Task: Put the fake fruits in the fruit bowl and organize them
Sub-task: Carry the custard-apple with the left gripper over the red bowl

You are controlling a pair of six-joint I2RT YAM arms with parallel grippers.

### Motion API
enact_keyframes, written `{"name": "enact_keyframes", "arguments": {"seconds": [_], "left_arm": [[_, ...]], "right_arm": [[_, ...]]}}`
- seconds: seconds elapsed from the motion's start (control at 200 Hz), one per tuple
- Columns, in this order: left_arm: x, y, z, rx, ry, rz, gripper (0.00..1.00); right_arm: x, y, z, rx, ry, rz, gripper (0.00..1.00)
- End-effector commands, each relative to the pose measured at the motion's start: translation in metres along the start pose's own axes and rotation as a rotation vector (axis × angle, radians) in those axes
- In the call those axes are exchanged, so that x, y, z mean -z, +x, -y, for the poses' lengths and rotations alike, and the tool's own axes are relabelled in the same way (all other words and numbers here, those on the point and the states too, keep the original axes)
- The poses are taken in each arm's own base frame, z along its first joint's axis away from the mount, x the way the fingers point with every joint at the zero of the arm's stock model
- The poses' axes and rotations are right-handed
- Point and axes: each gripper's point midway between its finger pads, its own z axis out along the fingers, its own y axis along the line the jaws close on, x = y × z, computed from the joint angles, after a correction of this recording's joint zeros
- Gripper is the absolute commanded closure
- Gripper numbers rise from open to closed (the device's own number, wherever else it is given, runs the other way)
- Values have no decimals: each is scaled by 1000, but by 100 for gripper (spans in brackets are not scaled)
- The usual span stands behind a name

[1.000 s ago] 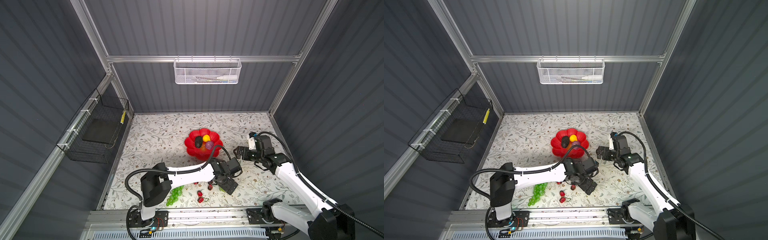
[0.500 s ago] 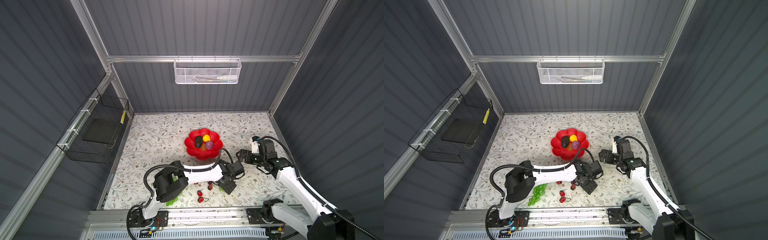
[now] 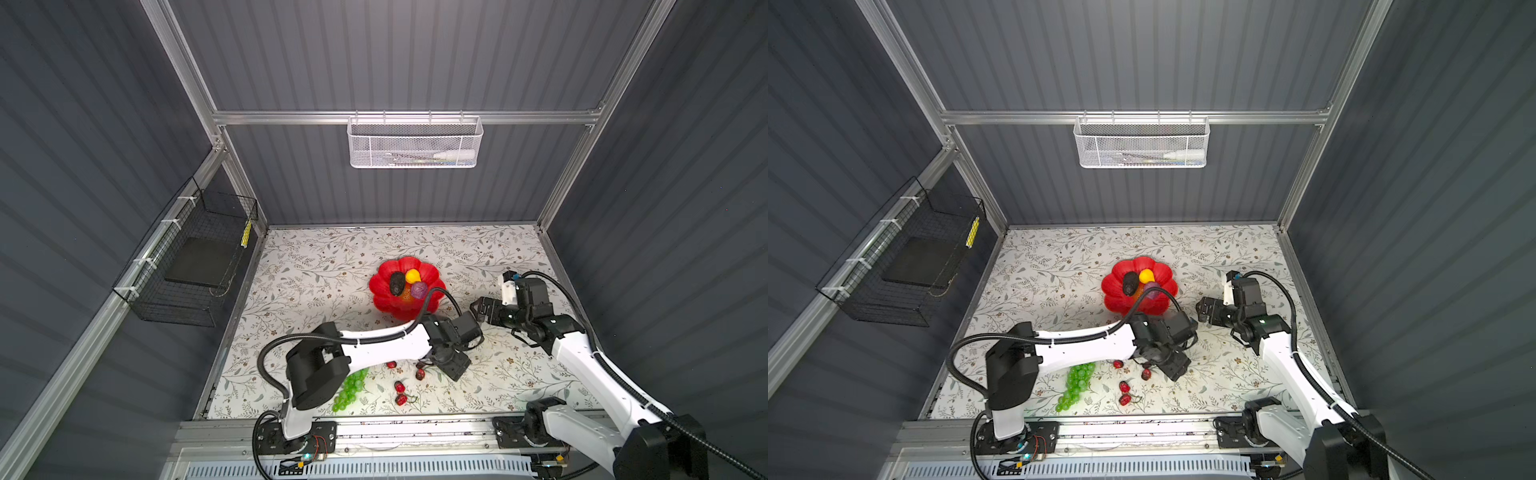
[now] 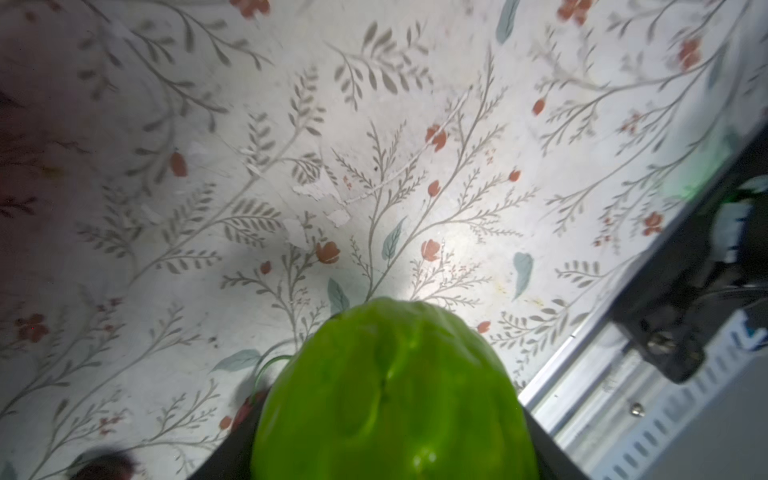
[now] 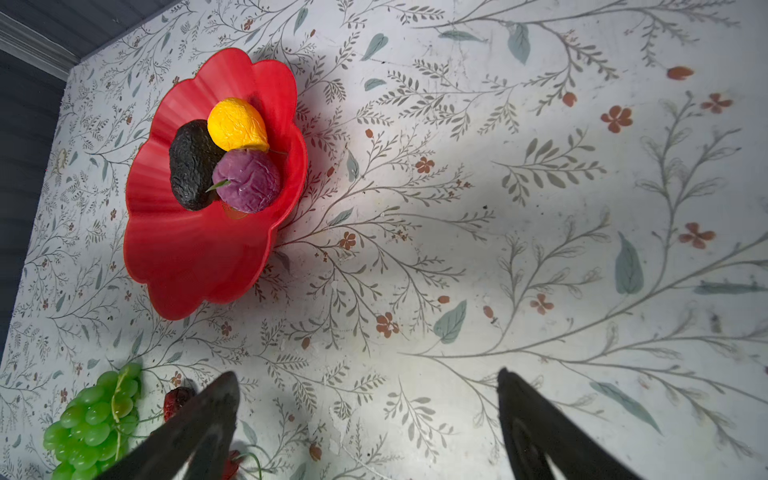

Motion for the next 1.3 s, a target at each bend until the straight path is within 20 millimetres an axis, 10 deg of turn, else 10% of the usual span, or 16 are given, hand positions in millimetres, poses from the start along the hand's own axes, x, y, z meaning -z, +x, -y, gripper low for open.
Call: {"name": "enact_keyframes", "arguments": {"seconds": [0.0,0.18,0.38,1.076,1.296], "left_arm": [[45,-21,-35,111,8,94,57],[75,-47,-131,312,-79,142,57],[44,-48,-194,390,-164,76,60],[-31,-67,-241,409,-215,39,51],[-27,-68,-240,411,-208,47,29]], "right_arm": [[2,-2,-4,1,-24,12,4],[-5,-8,-12,3,-58,-23,6],[1,-23,-25,10,-108,30,7],[-4,-20,-30,26,-140,22,7],[-5,-20,-30,30,-139,22,6]]}}
